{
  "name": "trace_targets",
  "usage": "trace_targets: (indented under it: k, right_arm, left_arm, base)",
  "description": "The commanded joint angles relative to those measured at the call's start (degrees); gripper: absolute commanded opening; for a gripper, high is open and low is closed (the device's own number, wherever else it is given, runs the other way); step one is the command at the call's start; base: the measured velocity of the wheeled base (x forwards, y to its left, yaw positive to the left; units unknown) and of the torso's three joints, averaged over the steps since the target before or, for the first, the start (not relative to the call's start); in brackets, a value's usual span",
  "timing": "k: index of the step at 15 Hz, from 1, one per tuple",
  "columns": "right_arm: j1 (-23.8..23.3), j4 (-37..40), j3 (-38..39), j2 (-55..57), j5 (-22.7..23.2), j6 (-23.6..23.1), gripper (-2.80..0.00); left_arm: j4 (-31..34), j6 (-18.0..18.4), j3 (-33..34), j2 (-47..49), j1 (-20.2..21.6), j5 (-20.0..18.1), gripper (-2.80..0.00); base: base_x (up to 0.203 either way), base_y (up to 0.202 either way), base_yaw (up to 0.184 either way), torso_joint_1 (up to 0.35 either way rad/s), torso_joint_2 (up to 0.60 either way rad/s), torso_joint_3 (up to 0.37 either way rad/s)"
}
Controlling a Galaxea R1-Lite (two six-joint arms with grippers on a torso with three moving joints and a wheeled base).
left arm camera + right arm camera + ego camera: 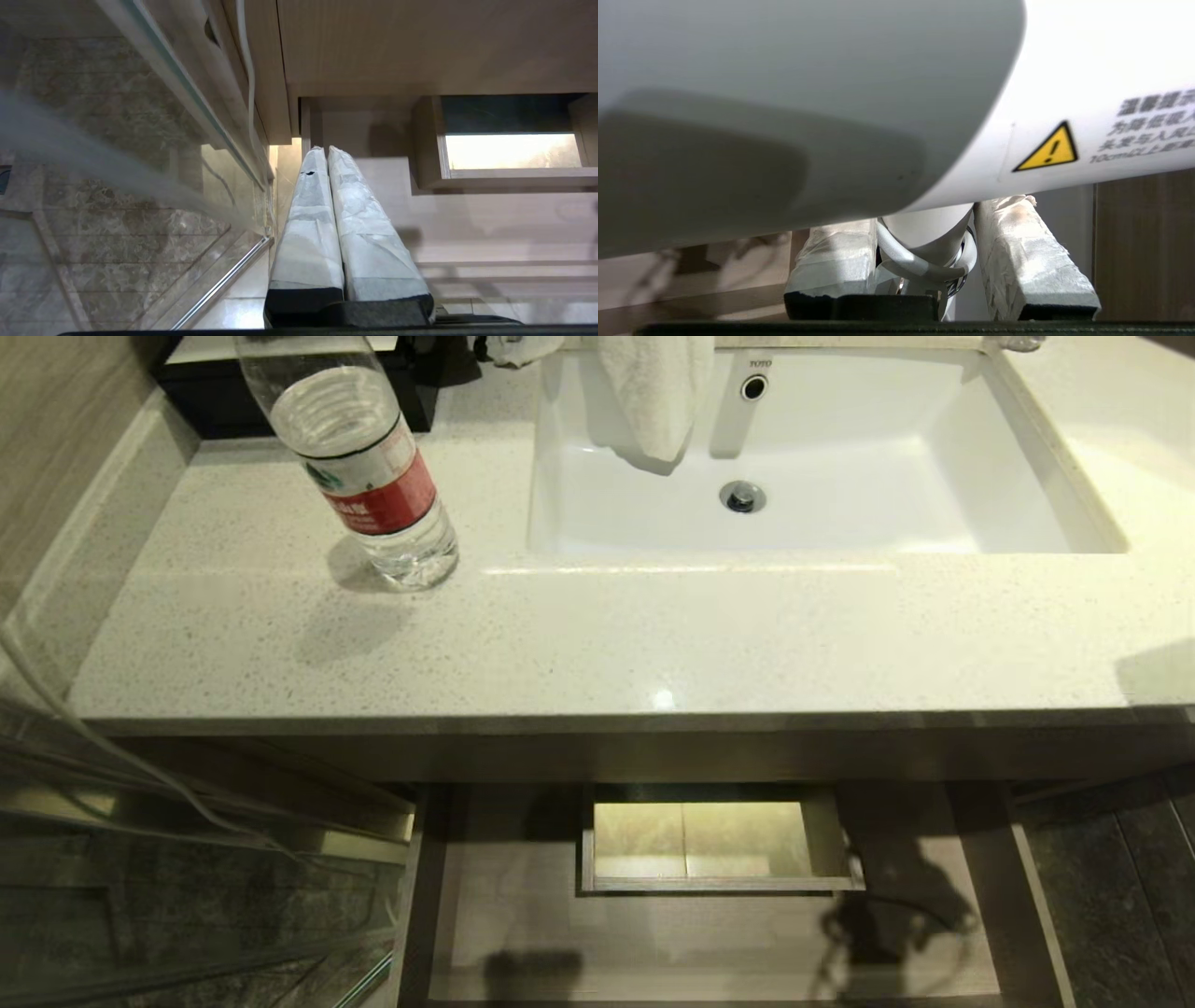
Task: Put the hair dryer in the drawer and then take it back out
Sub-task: Place it on the countertop
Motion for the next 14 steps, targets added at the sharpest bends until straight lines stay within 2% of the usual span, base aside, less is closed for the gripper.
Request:
trace_targets:
  k: [1, 5, 7, 8, 9, 11, 14]
  right_arm:
    - [0.01, 0.27, -0.30, 0.00, -0.05, -0.42, -2.80]
    - [-0.16, -0.88, -2.51, 0.47, -0.83, -3.60, -2.80]
    - [-0.74, -1.07, -3.92, 0.80, -0.93, -8.08, -2.80]
    - [-1.54, -0.53, -4.65, 0.77, -0.68, -12.42, -2.80]
    - [-2.11, 0.15, -6.10, 0.99, -0.30, -14.54, -2.80]
    - [-2.11, 2.41, -7.91, 2.49, 0.09, -16.30, -2.80]
    - [-2.10, 2.55, -8.92, 5.10, 6.26, -20.41, -2.80]
  left_arm:
    - [0.00, 0.00, 0.00, 0.00, 0.00, 0.01, -2.80]
    - [0.00, 0.00, 0.00, 0.00, 0.00, 0.01, -2.80]
    - [0.00, 0.00, 0.00, 0.00, 0.00, 0.01, -2.80]
    - [0.00, 0.00, 0.00, 0.00, 0.00, 0.01, -2.80]
    - [0.00, 0.00, 0.00, 0.00, 0.00, 0.01, -2.80]
    - [0.00, 0.00, 0.00, 0.00, 0.00, 0.01, -2.80]
    - [0.00, 0.00, 0.00, 0.00, 0.00, 0.01, -2.80]
  base:
    - [0.000, 0.000, 0.000, 0.242, -0.10, 0.115]
    - [0.000, 0.000, 0.000, 0.062, -0.03, 0.033]
    - [0.000, 0.000, 0.000, 0.000, 0.00, 0.000]
    - [0.000, 0.000, 0.000, 0.000, 0.00, 0.000]
    - [0.000, 0.000, 0.000, 0.000, 0.00, 0.000]
    - [0.000, 0.000, 0.000, 0.000, 0.00, 0.000]
    - [0.000, 0.000, 0.000, 0.000, 0.00, 0.000]
